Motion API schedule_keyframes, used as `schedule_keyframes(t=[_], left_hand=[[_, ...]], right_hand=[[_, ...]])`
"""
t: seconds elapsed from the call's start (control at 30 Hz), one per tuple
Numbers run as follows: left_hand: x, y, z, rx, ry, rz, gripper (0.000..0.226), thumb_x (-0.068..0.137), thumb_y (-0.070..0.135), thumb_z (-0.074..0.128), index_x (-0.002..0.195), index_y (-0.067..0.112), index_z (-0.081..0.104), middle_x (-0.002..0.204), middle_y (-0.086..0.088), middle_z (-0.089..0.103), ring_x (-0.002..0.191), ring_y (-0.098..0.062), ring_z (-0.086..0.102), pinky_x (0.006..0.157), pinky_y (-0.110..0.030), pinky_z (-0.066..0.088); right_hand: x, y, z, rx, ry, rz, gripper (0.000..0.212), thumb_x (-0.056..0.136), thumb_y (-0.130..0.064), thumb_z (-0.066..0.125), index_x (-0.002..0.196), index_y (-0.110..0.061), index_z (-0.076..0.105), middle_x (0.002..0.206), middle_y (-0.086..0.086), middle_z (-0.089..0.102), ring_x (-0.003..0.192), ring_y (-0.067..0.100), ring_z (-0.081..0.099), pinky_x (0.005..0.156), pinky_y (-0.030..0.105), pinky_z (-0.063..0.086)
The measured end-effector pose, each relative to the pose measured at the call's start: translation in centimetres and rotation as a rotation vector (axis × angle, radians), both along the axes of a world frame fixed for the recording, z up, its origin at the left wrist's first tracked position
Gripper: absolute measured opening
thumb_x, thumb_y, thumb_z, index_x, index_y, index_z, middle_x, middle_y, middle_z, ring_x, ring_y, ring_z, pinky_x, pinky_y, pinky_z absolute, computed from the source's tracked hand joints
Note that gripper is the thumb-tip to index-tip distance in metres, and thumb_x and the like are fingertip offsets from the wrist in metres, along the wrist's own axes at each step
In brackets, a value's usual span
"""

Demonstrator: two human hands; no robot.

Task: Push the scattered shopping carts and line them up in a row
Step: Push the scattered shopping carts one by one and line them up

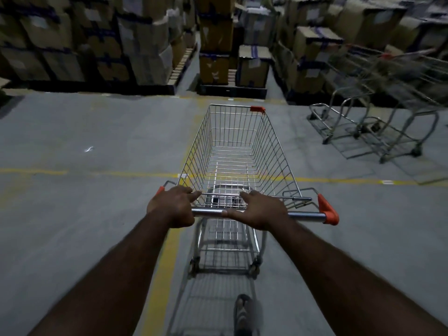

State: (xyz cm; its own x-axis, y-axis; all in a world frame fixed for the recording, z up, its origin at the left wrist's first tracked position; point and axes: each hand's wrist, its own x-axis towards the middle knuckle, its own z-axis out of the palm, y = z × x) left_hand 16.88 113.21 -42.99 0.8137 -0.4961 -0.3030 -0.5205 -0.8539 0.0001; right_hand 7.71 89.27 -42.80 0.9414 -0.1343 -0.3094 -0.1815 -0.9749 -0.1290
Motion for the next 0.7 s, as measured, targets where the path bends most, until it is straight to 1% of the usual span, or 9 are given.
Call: schedule_keyframes(t=[0.1,0.2,0.27,0.33,0.53,0.7], left_hand=[[3.8,-3.4,0.2,-0.007,-0.004,-0.026,0.085,0.081,0.046,0.056,0.157,0.044,0.018,0.161,0.017,0.027,0.149,-0.010,0.023,0.121,-0.051,0.013],[7.8,-7.0,0.1,-0.013,-0.010,-0.037,0.084,0.081,0.047,0.056,0.157,0.044,0.020,0.161,0.018,0.028,0.148,-0.010,0.024,0.120,-0.048,0.016],[10.8,-9.3,0.1,-0.019,-0.019,-0.048,0.083,0.079,0.048,0.055,0.156,0.044,0.022,0.160,0.018,0.030,0.147,-0.010,0.026,0.119,-0.047,0.018],[14.0,-11.7,0.1,-0.025,-0.019,-0.057,0.083,0.079,0.047,0.056,0.155,0.044,0.024,0.160,0.017,0.030,0.147,-0.010,0.028,0.119,-0.049,0.018],[22.3,-18.1,0.0,-0.022,-0.019,-0.057,0.083,0.080,0.050,0.057,0.156,0.043,0.023,0.162,0.015,0.027,0.149,-0.010,0.024,0.120,-0.054,0.016],[28.6,-22.7,0.2,-0.016,-0.014,-0.058,0.083,0.081,0.051,0.057,0.156,0.043,0.023,0.162,0.014,0.028,0.150,-0.010,0.023,0.120,-0.052,0.016]], right_hand=[[3.3,-3.0,-0.2,-0.007,-0.030,-0.025,0.126,0.058,-0.108,0.015,0.156,-0.031,0.033,0.160,0.002,0.038,0.143,0.028,0.041,0.108,0.051,0.038],[7.1,-6.5,-0.4,-0.011,-0.023,-0.036,0.124,0.061,-0.107,0.017,0.157,-0.030,0.032,0.162,0.002,0.035,0.146,0.027,0.037,0.109,0.052,0.037],[9.9,-8.8,-0.7,-0.004,-0.033,-0.054,0.125,0.058,-0.109,0.014,0.156,-0.033,0.033,0.160,0.001,0.038,0.143,0.028,0.041,0.108,0.052,0.039],[12.9,-11.0,-0.8,0.005,-0.051,-0.072,0.125,0.055,-0.110,0.014,0.154,-0.035,0.035,0.156,0.000,0.043,0.139,0.028,0.046,0.107,0.051,0.041],[21.0,-17.3,-0.1,0.008,-0.034,-0.085,0.124,0.058,-0.108,0.017,0.156,-0.033,0.033,0.161,0.001,0.037,0.143,0.029,0.042,0.109,0.049,0.038],[27.8,-21.9,-0.6,0.019,-0.057,-0.085,0.127,0.051,-0.112,0.012,0.153,-0.039,0.036,0.158,-0.003,0.040,0.140,0.026,0.046,0.108,0.050,0.042]])
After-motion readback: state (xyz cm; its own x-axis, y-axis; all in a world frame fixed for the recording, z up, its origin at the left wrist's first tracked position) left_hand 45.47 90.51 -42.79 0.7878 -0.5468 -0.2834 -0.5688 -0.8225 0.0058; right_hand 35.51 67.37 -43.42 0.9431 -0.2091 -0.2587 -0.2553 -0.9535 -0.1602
